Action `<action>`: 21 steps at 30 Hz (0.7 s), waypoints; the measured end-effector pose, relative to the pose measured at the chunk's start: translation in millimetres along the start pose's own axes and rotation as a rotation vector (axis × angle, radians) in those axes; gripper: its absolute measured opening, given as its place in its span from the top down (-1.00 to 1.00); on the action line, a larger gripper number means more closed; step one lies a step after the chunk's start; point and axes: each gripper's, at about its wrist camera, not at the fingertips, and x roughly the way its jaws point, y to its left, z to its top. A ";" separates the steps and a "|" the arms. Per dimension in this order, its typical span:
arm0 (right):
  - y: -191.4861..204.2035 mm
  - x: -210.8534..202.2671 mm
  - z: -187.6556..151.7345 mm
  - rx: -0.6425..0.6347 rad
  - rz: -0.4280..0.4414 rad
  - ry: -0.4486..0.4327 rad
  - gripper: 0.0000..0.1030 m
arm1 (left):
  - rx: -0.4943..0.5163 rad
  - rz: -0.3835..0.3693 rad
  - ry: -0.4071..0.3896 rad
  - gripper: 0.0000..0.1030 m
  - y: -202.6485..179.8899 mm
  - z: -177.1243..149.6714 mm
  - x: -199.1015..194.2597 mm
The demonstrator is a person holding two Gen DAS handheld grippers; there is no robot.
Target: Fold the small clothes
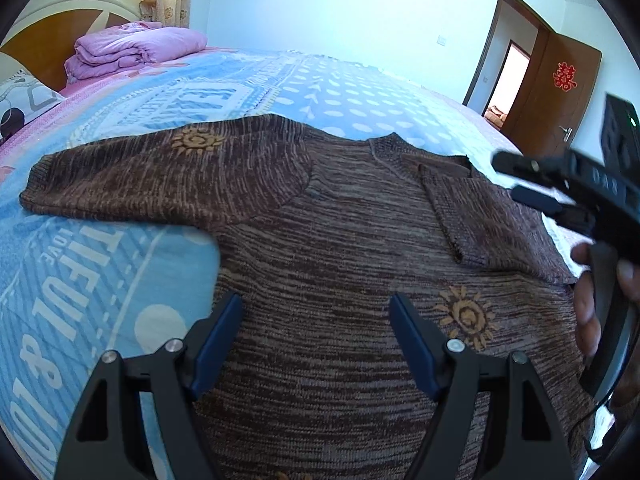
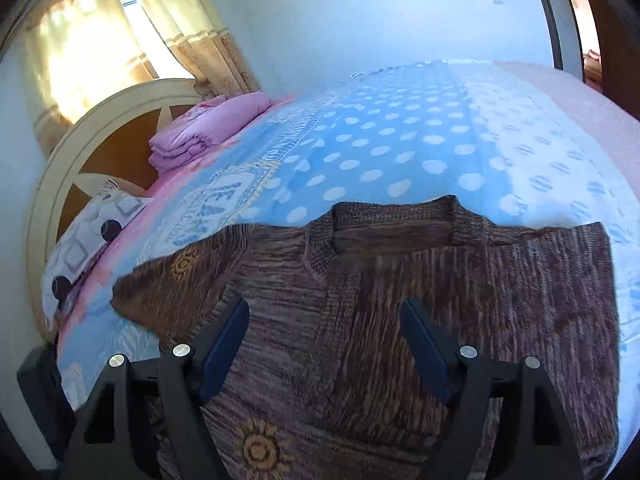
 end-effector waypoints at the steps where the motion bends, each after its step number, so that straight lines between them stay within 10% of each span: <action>1: -1.4 -4.4 -4.0 -0.001 -0.034 -0.010 -0.53 | 0.001 0.000 -0.001 -0.53 -0.4 -0.5 -0.6; 6: -11.9 7.4 -35.0 -0.050 -0.142 0.151 -0.51 | 0.017 0.014 0.017 -0.53 -0.6 0.0 -4.5; 21: -9.1 -10.9 -75.1 -0.178 -0.275 0.125 -0.55 | -0.062 0.368 -0.051 -0.73 138.1 60.6 -31.1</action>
